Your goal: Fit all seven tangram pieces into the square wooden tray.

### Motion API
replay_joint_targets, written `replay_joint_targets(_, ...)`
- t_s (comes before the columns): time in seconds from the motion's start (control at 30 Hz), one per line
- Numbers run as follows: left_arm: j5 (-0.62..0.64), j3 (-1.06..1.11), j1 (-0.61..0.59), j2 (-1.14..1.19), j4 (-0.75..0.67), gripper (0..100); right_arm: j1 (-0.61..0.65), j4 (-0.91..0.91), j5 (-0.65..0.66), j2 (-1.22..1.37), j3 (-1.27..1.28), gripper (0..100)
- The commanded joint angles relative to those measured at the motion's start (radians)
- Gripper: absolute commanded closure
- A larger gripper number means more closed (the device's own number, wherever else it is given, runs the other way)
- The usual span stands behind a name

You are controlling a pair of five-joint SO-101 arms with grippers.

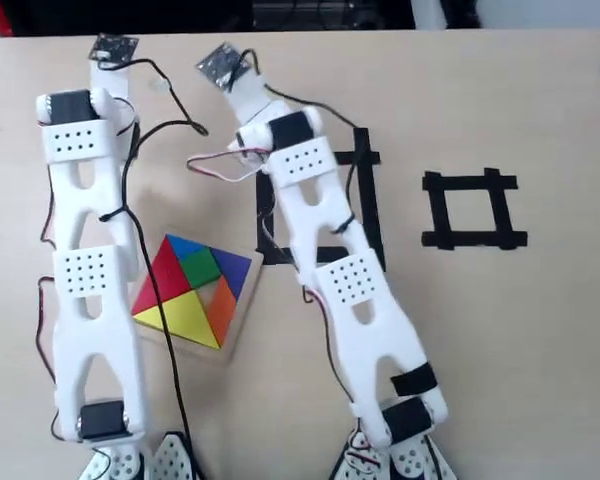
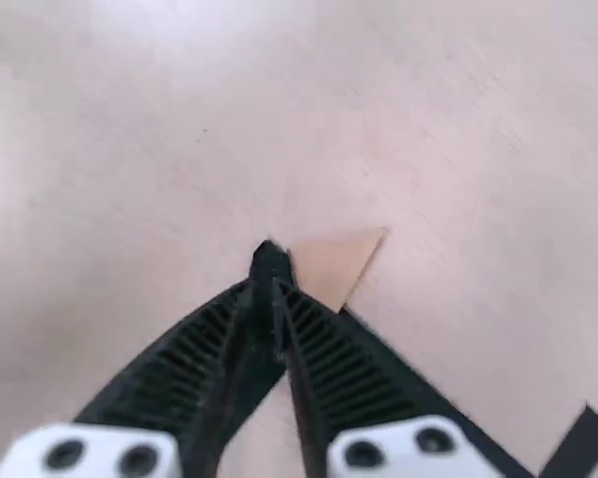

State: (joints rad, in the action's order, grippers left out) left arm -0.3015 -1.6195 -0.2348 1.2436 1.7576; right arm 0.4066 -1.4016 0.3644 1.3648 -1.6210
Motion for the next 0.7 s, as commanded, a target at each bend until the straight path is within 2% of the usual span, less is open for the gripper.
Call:
replay_joint_targets(0.0,-0.002,-0.042,-0.004,-0.054,0.005,97,0.012,0.098,-0.064,0.031,-0.054,98.6)
replay_joint_targets(0.2,-0.002,-0.042,-0.015,-0.054,0.005,97,-0.017,0.087,-0.063,0.087,-0.056,98.7)
replay_joint_targets(0.43,-0.002,-0.042,-0.002,-0.052,0.005,97,-0.023,0.054,-0.060,0.035,-0.054,98.7)
replay_joint_targets(0.53,-0.002,-0.042,0.008,-0.052,0.005,97,-0.023,0.048,0.015,0.059,-0.054,98.7)
replay_joint_targets(0.67,0.000,-0.044,0.045,-0.048,0.005,97,-0.021,-0.058,0.071,0.024,-0.056,98.7)
